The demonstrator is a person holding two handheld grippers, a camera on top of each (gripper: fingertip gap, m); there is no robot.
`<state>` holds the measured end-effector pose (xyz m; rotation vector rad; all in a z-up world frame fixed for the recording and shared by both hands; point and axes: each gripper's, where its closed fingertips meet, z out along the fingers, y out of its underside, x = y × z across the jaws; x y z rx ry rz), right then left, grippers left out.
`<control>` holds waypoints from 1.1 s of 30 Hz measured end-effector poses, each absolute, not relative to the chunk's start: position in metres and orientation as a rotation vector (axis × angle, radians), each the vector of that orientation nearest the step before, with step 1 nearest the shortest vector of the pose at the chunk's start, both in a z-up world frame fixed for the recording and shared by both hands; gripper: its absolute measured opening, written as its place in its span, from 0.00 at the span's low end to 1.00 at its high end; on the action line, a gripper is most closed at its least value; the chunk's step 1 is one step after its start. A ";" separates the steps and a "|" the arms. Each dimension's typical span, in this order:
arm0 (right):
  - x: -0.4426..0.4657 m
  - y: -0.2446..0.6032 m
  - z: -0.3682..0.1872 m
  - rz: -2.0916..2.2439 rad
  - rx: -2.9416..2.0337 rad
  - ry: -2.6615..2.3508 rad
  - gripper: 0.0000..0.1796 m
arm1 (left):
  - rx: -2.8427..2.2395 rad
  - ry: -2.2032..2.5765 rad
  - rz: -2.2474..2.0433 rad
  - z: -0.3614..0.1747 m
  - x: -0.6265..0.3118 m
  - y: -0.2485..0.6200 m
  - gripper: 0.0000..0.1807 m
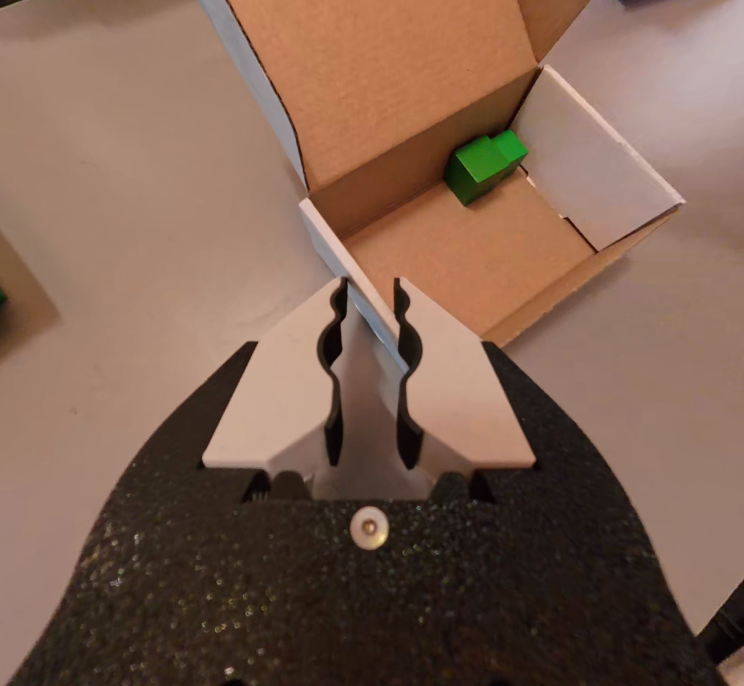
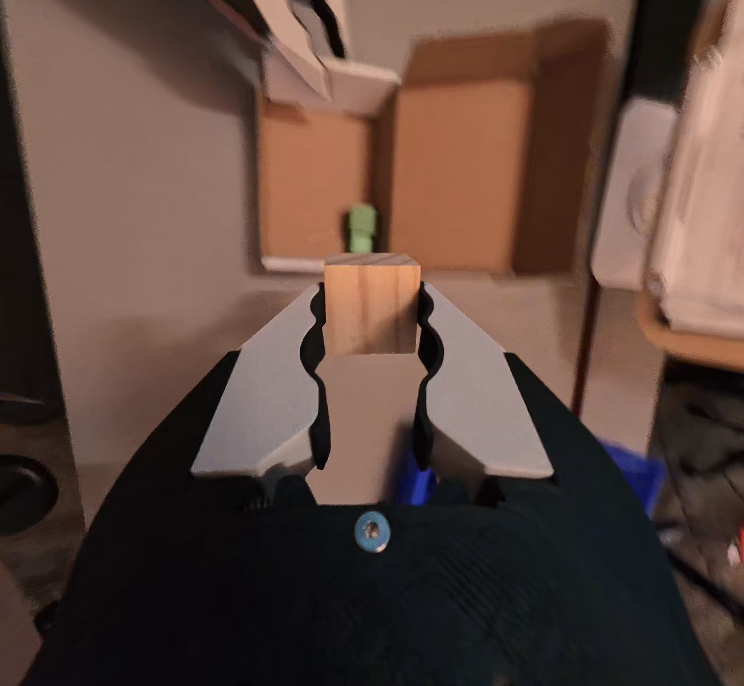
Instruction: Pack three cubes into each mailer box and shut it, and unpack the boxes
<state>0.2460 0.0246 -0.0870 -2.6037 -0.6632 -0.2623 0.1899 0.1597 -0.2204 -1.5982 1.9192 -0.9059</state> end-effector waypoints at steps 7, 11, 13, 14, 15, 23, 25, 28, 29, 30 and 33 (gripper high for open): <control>0.428 -0.127 -0.086 -0.564 -2.791 0.070 0.24 | -1.605 1.901 -0.901 -0.220 0.193 0.158 0.11; 0.479 -0.161 -0.134 -0.486 -2.809 0.323 0.24 | -1.601 1.908 -0.894 -0.221 0.197 0.154 0.11; 0.496 -0.161 -0.159 -0.478 -2.814 0.375 0.25 | -1.597 1.912 -0.883 -0.221 0.198 0.154 0.11; 0.503 -0.159 -0.170 -0.468 -2.810 0.415 0.25 | -1.596 1.912 -0.877 -0.221 0.198 0.154 0.11; 0.511 -0.156 -0.180 -0.459 -2.805 0.461 0.25 | -1.596 1.911 -0.870 -0.221 0.198 0.154 0.11; 0.545 -0.125 -0.236 -0.372 -2.789 0.608 0.25 | -1.587 1.921 -0.832 -0.221 0.198 0.153 0.11; 0.544 -0.118 -0.243 -0.349 -2.802 0.567 0.25 | -1.588 1.922 -0.829 -0.221 0.198 0.153 0.11; 0.544 -0.112 -0.237 -0.387 -2.777 0.494 0.36 | -1.583 1.929 -0.822 -0.222 0.198 0.153 0.11; 0.546 -0.112 -0.230 -0.434 -2.759 0.487 0.42 | -1.582 1.932 -0.821 -0.222 0.198 0.153 0.11; 0.546 -0.113 -0.221 -0.461 -2.741 0.476 0.44 | -1.581 1.935 -0.821 -0.222 0.198 0.153 0.11; 0.528 -0.112 -0.176 -0.562 -2.647 0.456 0.49 | -1.579 1.939 -0.823 -0.222 0.198 0.153 0.11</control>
